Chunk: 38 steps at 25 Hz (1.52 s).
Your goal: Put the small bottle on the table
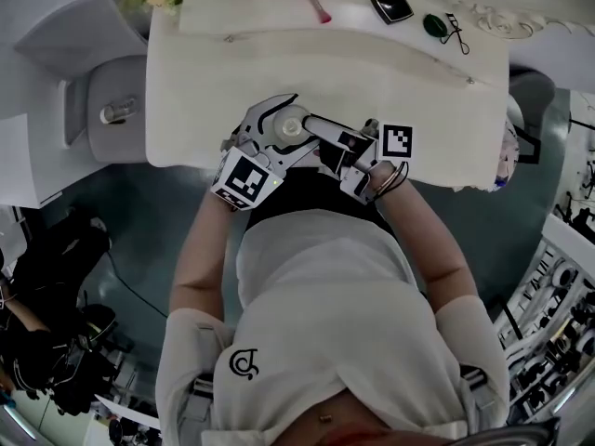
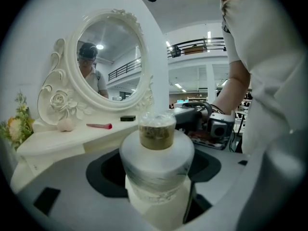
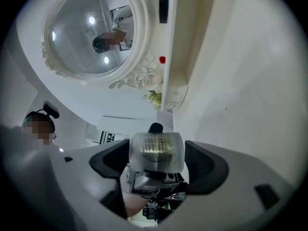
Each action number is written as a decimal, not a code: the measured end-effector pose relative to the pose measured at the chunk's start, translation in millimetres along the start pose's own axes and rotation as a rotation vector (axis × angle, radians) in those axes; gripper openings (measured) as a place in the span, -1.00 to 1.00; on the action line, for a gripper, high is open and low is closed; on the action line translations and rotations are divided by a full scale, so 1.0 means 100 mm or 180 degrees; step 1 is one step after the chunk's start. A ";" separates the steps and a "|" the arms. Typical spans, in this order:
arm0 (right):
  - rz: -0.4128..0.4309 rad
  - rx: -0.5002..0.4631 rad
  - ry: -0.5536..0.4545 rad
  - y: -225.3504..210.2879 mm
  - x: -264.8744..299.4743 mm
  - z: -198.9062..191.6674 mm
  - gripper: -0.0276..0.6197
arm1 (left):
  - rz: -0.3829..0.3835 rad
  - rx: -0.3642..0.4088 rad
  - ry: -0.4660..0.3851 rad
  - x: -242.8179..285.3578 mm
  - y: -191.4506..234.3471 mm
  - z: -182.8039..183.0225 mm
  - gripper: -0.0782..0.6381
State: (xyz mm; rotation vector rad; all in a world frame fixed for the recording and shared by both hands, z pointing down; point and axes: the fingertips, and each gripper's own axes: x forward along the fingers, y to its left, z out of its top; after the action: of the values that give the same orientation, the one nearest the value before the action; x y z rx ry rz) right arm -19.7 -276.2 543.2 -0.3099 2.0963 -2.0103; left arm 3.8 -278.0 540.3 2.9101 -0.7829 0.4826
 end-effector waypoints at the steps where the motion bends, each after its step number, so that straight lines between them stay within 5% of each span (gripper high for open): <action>1: -0.0033 -0.0013 0.0010 -0.06 0.01 0.04 0.20 | 0.0016 -0.0030 0.0035 0.03 0.03 -0.05 0.19; 11: -0.0405 -0.0147 0.0010 -0.44 0.02 0.36 0.16 | 0.0115 -0.0121 0.0339 0.31 0.31 -0.41 0.19; 20: -0.0529 -0.0195 0.0028 -0.50 0.00 0.41 -0.22 | 0.0149 -0.0049 0.0604 0.40 0.34 -0.56 0.19; 32: -0.0596 -0.0284 0.0042 -0.56 0.00 0.38 -0.21 | 0.0164 -0.0077 0.0655 0.41 0.33 -0.63 0.19; 38: -0.0665 -0.0307 0.0003 -0.56 -0.01 0.36 -0.21 | 0.0183 -0.0315 0.0635 0.38 0.34 -0.62 0.31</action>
State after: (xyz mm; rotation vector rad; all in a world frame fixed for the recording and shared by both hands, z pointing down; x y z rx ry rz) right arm -7.6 -312.5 597.5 -0.5665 2.2487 -2.0215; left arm 0.4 -315.2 611.0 2.7028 -0.8371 0.7052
